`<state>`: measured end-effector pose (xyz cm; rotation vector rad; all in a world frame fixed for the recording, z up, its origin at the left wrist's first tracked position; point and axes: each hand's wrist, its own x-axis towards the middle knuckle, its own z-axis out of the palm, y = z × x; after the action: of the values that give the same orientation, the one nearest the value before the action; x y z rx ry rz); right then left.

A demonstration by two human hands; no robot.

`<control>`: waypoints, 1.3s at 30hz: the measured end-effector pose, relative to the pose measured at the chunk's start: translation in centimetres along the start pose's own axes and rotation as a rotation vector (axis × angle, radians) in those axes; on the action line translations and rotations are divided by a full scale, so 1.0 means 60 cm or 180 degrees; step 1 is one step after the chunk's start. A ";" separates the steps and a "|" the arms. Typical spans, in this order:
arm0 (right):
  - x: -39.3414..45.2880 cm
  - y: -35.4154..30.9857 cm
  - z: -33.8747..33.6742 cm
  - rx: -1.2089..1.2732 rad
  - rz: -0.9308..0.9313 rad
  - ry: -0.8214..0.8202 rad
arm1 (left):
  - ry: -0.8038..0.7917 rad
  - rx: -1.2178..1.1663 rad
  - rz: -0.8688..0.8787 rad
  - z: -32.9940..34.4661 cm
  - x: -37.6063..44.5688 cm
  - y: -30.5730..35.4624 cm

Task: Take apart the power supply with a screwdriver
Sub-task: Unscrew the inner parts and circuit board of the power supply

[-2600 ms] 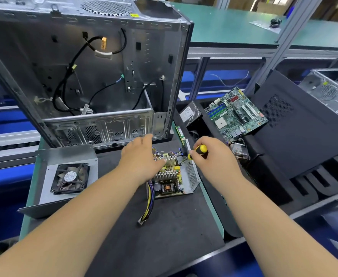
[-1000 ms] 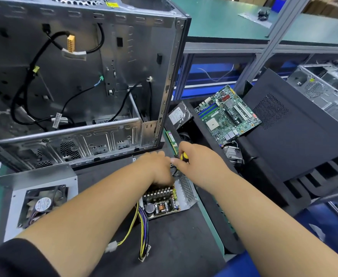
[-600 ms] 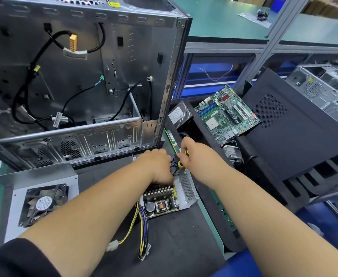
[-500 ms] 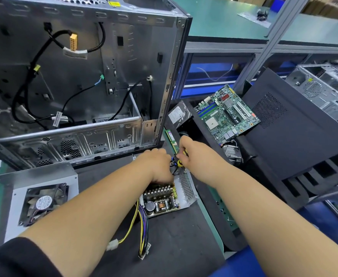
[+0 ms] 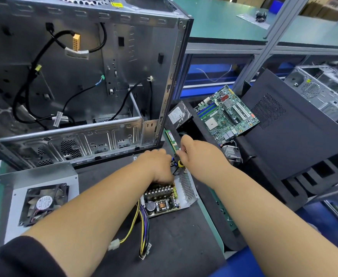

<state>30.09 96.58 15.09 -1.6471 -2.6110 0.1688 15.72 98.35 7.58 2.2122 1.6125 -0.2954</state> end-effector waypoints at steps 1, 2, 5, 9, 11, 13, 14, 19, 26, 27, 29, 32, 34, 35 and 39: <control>0.001 0.000 0.000 0.0165 0.0012 -0.0024 | 0.0007 0.0003 0.0001 0.000 -0.001 0.000; 0.000 -0.002 -0.001 0.0300 0.0012 -0.0016 | 0.0018 -0.0001 0.0006 0.000 -0.001 0.000; -0.001 -0.007 -0.008 0.0484 -0.0012 0.0058 | 0.0078 0.0006 0.0027 -0.001 -0.003 0.001; -0.001 -0.010 -0.011 0.0461 -0.0027 -0.0184 | 0.0100 0.0112 0.0045 -0.002 -0.003 0.002; -0.003 -0.012 -0.008 0.0209 0.0020 -0.0211 | 0.0111 0.0102 0.0036 -0.002 -0.004 0.002; -0.002 -0.010 -0.006 -0.0158 0.0099 -0.0079 | 0.0112 -0.0001 0.0013 -0.003 -0.006 0.002; -0.001 -0.008 -0.006 -0.0261 0.0145 -0.0042 | 0.0104 -0.0049 -0.0002 -0.004 -0.007 0.001; 0.002 -0.005 -0.003 0.0171 0.0234 -0.0070 | 0.0118 0.0072 0.0053 -0.002 -0.006 0.001; -0.004 -0.006 -0.004 0.0649 0.0260 -0.0102 | 0.0133 0.0076 0.0049 -0.002 -0.003 0.001; -0.005 -0.006 -0.003 0.0624 0.0291 -0.0129 | 0.0143 0.0082 0.0047 -0.001 -0.003 0.001; -0.007 -0.005 -0.001 0.0496 0.0322 -0.0072 | 0.0160 0.0068 0.0047 0.000 -0.002 0.000; -0.005 -0.005 0.003 0.0133 0.0283 0.0006 | 0.0129 0.0017 0.0029 0.001 -0.001 0.000; -0.002 -0.005 0.005 0.0110 0.0258 -0.0011 | 0.0149 0.0067 0.0047 0.001 -0.001 0.000; -0.002 -0.005 0.005 0.0217 0.0269 -0.0020 | 0.0159 0.0081 0.0060 0.001 -0.001 -0.001; -0.005 -0.005 0.003 0.0680 0.0355 0.0002 | 0.0181 0.0099 0.0103 0.002 0.001 -0.001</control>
<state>29.94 96.18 14.97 -1.7151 -2.4028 0.4352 15.66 98.35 7.44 2.2872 1.6099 -0.2521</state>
